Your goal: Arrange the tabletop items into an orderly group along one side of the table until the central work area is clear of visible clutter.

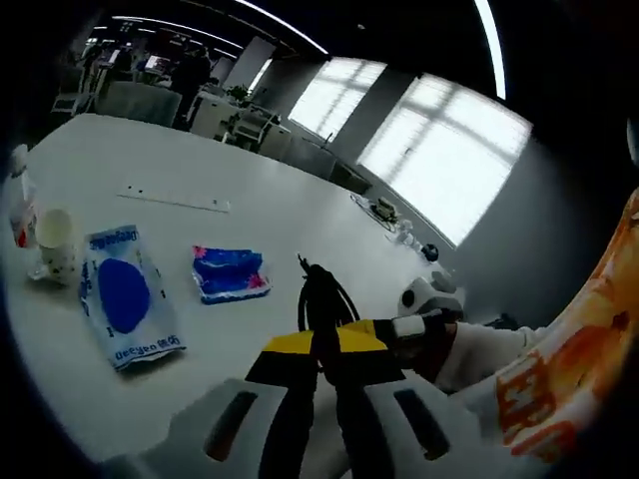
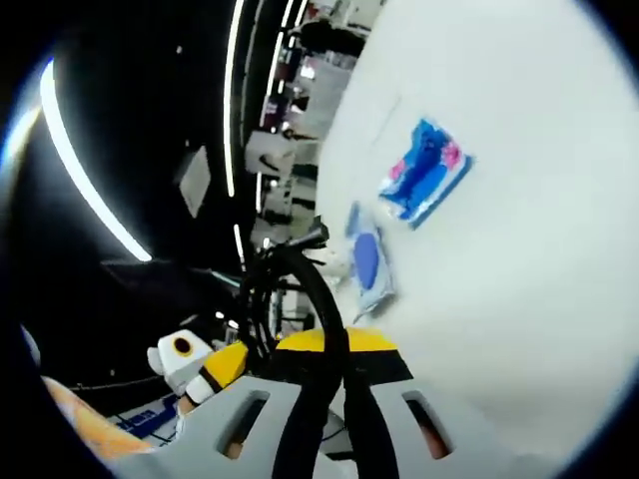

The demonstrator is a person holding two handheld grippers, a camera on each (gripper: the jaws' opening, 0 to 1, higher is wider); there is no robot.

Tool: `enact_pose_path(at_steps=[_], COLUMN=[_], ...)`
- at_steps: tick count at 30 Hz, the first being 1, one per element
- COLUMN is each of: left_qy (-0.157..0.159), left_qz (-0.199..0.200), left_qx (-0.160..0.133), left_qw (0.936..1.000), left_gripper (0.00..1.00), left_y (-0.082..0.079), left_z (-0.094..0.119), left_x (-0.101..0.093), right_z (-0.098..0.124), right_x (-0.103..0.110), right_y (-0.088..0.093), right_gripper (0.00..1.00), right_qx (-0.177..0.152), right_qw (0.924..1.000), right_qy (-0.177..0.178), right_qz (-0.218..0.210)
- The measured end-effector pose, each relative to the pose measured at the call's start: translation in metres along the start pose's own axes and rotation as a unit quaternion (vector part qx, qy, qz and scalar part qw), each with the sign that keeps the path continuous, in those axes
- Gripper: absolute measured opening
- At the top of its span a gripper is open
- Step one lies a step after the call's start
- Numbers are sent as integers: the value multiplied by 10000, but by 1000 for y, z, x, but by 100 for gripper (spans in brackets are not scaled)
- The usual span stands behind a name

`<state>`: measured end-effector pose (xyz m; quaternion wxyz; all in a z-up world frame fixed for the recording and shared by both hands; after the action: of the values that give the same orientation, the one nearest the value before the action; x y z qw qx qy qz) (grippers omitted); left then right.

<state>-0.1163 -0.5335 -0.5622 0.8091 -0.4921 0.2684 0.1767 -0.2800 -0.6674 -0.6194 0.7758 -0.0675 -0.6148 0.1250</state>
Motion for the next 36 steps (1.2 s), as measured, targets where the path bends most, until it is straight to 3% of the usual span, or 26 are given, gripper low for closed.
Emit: enact_pose_path(at_steps=[2, 4, 6, 8, 11, 13, 15, 18, 26, 27, 30, 32, 34, 36], left_qy=[-216, -228, -62, 170, 92, -59, 170, 203, -128, -268, -407, -613, -825, -933], left_qz=[16, 29, 352, 539, 553, 810, 1398, 2035, 1945, 1997, 1741, 1542, 1641, 1573], left_qx=[32, 23, 134, 194, 344, 429, 379, 265, 265, 351, 460, 572, 741, 765], left_qw=[9998, 9997, 9993, 9982, 9978, 9958, 9893, 9785, 9805, 9789, 9828, 9845, 9802, 9801], left_gripper=[14, 31, 41, 36, 6, 5, 3, 2, 1, 1, 1, 2, 2, 2], left_y=[2, 3, 6, 9, 16, 22, 28, 36, 47, 48, 47, 46, 49, 49], left_z=[-1, -1, -2, -4, -9, -11, -16, -22, -40, -43, -55, -64, -74, -82], left_x=[4, 6, 5, 2, 5, 11, 17, 27, 51, 54, 58, 65, 73, 76], right_z=[1, 3, 4, 3, 1, 1, 2, 1, -8, -10, -14, -18, -21, -25], right_x=[5, 7, 9, 13, 12, 11, 9, 7, -11, -16, -25, -33, -43, -49], right_y=[-3, -5, -7, -7, -5, -7, -8, -7, -9, -10, -17, -22, -24, -26], right_gripper=[0, 0, 0, 0, 0, 1, 1, 2, 5, 5, 5, 5, 4, 4], right_qx=[22, 100, 182, 338, 636, 648, 687, 623, 646, 693, 769, 714, 681, 652], right_qw=[10000, 9995, 9981, 9970, 9912, 9894, 9874, 9871, 9783, 9760, 9676, 9666, 9670, 9683], right_qy=[-22, 89, 229, 293, 597, 737, 907, 992, 1284, 1459, 1670, 1725, 1840, 1880], right_qz=[46, 273, 536, 639, 1000, 1073, 1096, 1091, 1494, 1464, 1732, 1754, 1627, 1512])
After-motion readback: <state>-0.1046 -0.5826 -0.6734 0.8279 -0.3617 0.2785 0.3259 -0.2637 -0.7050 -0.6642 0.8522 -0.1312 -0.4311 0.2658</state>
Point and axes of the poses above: the point that each gripper's makers call its tool centre point, and the gripper's own axes: z roughly backward along the fingers, x roughly to its left, y roughly out of its underside, the point moved 10 cm from there along z, roughly backward along the fingers, and after that the axes turned 2 degrees about z, right-handed, at the moved point
